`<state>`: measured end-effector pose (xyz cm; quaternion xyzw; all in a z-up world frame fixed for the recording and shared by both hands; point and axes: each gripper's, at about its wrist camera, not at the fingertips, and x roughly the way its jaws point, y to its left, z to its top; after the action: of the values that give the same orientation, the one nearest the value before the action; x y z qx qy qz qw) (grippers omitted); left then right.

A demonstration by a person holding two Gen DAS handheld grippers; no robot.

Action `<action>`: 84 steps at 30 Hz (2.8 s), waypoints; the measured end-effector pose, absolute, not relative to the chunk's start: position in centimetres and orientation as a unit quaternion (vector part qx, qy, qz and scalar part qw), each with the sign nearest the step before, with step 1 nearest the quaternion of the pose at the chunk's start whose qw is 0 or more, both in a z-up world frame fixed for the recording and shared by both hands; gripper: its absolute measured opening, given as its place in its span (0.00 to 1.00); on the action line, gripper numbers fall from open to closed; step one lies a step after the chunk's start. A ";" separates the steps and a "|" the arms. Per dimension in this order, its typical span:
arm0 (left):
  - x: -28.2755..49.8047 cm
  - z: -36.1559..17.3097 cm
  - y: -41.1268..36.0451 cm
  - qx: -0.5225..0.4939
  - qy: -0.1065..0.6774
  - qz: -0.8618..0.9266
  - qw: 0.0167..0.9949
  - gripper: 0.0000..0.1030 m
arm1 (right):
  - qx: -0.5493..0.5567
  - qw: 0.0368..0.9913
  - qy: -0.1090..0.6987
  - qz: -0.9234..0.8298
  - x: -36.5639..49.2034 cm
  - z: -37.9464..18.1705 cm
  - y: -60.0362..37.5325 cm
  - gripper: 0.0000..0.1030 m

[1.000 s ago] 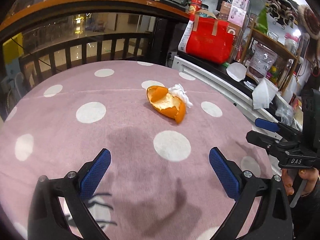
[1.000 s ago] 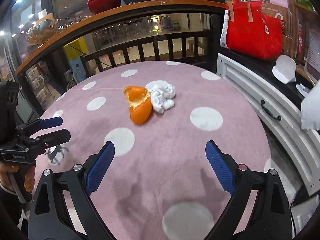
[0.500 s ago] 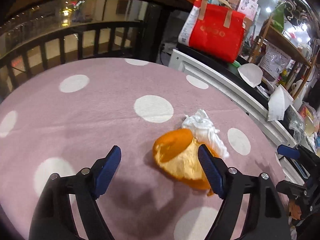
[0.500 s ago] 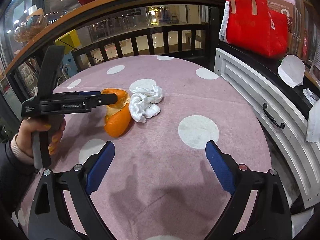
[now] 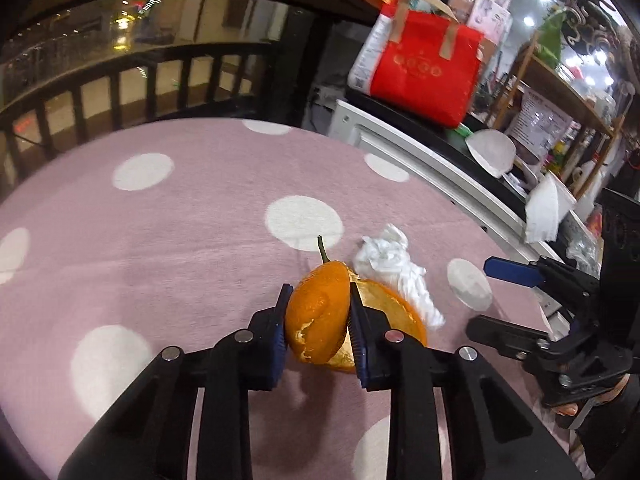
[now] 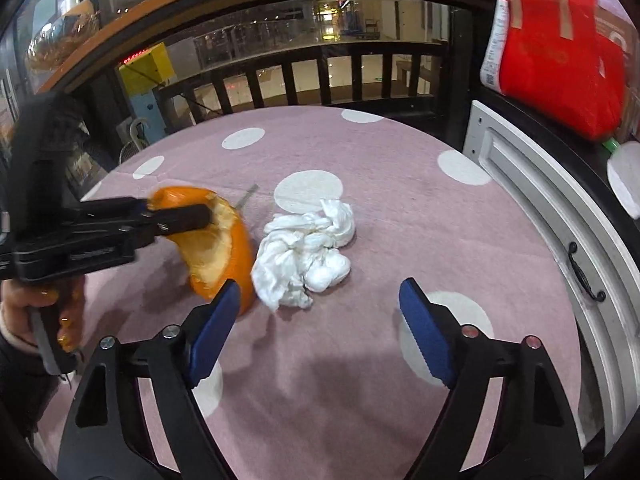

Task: Collect trash
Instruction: 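Grasp the orange peel with the left tool while the right tool grasps the white tissue, then carry the tissue and peel to the bin and open the right tool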

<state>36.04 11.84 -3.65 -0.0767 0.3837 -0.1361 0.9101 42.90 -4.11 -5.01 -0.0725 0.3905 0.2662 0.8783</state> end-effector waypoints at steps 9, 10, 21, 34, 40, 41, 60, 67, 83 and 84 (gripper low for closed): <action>31.9 -1.1 15.2 -0.072 0.333 -0.064 0.938 0.25 | -0.133 0.859 0.433 0.238 44.7 -7.6 0.4 0.49; 31.4 -0.9 15.4 -0.077 0.332 -0.062 0.938 0.25 | -0.137 0.862 0.430 0.232 44.6 -7.6 0.4 0.42; 26.1 0.2 14.6 -0.089 0.315 -0.055 0.943 0.25 | -0.095 0.887 0.385 0.235 38.2 -3.9 -4.4 0.19; 18.9 1.3 9.0 -0.093 0.302 -0.093 0.944 0.25 | -0.046 0.910 0.341 0.232 27.1 -0.8 -12.8 0.19; 16.7 1.5 5.9 -0.091 0.301 -0.121 0.942 0.25 | -0.024 0.919 0.330 0.212 23.7 -0.4 -17.1 0.19; 16.4 1.4 5.4 -0.090 0.300 -0.125 0.941 0.25 | -0.022 0.921 0.330 0.208 23.2 -0.4 -17.6 0.19; 13.9 1.1 -2.1 -0.086 0.298 -0.195 0.930 0.25 | 0.027 0.936 0.337 0.101 15.9 -2.9 -29.3 0.19; 13.7 1.0 -5.3 -0.075 0.300 -0.226 0.924 0.25 | 0.053 0.927 0.368 0.054 15.0 -5.8 -33.9 0.19; 14.5 -1.1 -14.0 -0.035 0.331 -0.297 0.895 0.25 | 0.162 0.865 0.475 0.002 17.7 -18.4 -39.7 0.55; 14.5 -1.4 -14.6 -0.030 0.334 -0.301 0.893 0.25 | 0.164 0.865 0.475 -0.002 17.6 -18.6 -39.8 0.57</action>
<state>14.46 -14.57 -1.36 -0.0305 0.3339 -0.3007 0.8929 17.61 -39.77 -18.63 0.1637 0.4750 -0.0019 0.8646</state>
